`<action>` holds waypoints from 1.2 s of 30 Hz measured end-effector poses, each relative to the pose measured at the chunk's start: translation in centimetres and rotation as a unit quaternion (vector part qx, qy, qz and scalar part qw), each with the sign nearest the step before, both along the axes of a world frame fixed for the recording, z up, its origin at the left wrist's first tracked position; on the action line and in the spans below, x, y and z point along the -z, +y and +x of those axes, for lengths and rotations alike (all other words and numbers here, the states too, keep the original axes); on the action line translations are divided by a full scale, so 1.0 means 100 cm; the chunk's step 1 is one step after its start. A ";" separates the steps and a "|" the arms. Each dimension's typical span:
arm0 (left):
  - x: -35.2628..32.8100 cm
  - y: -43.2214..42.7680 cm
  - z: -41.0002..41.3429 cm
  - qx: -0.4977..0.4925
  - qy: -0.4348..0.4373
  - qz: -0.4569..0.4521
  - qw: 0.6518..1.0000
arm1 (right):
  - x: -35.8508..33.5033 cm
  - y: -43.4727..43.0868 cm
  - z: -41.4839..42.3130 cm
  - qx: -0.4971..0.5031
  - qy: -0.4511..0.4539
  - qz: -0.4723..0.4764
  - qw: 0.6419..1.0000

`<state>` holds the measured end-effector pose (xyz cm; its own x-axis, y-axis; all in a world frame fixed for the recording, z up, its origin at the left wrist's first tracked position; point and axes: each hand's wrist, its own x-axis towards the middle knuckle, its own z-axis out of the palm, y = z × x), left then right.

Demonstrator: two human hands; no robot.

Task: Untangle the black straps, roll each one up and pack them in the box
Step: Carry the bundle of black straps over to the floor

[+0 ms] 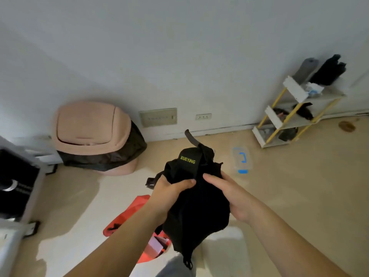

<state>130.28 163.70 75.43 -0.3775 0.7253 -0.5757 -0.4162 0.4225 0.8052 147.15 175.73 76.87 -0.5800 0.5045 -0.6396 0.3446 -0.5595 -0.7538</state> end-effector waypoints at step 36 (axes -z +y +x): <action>0.546 0.344 -0.141 -0.085 -0.069 -0.255 0.961 | 0.575 0.383 -0.180 -0.219 -0.196 -0.179 0.939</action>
<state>116.16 198.08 20.86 -0.3595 0.2711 -0.8929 -0.6023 0.6635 0.4439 129.10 214.07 19.34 -0.3666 -0.0154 -0.9303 0.8118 -0.4938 -0.3117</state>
